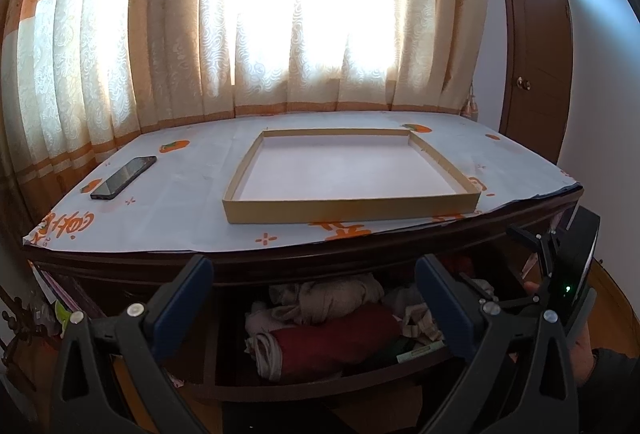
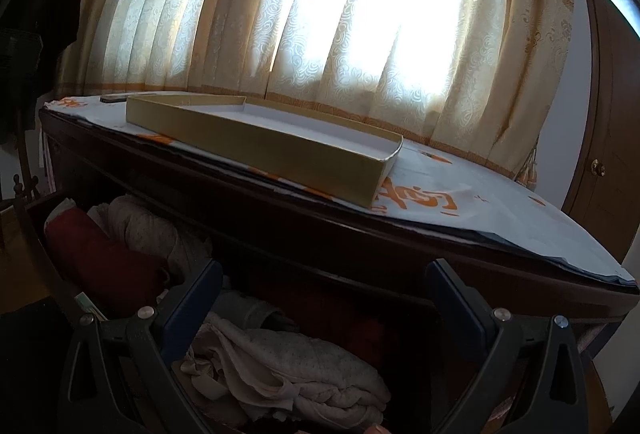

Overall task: Take underwear out of drawer
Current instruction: 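Lower both tools toward the open drawer beneath the table, then grasp the pale pink underwear in the drawer with the right tool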

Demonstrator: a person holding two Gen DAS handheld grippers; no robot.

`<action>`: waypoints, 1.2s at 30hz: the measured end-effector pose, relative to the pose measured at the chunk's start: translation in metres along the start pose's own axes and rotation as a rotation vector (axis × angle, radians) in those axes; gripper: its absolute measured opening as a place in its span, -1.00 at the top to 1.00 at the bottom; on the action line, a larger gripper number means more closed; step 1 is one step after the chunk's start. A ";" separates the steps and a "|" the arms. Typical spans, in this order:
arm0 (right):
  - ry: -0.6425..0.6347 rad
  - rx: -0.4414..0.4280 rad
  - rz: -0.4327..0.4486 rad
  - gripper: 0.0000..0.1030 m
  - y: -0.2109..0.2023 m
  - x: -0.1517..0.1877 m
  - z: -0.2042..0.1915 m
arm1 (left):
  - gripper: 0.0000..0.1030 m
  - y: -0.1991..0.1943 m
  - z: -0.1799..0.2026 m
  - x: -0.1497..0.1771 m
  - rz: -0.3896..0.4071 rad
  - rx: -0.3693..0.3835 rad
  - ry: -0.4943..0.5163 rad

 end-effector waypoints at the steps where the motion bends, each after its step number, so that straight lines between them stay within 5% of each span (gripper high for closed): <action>1: 0.002 -0.001 -0.007 -0.99 -0.001 0.001 0.000 | -0.99 -0.001 0.000 0.000 0.001 0.000 0.000; 36: 0.026 -0.096 -0.197 -0.99 -0.024 0.023 -0.015 | -0.99 -0.010 0.001 -0.006 0.007 0.001 0.022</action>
Point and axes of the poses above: each gripper's, at about its wrist camera, not at the fingertips, and y roughly the way its jaws point, z to its right, x to its underside, the point moved 5 cm from there along y, roughly the way its jaws point, and after that the axes turned 10 degrees about -x, right-handed, at the moved point
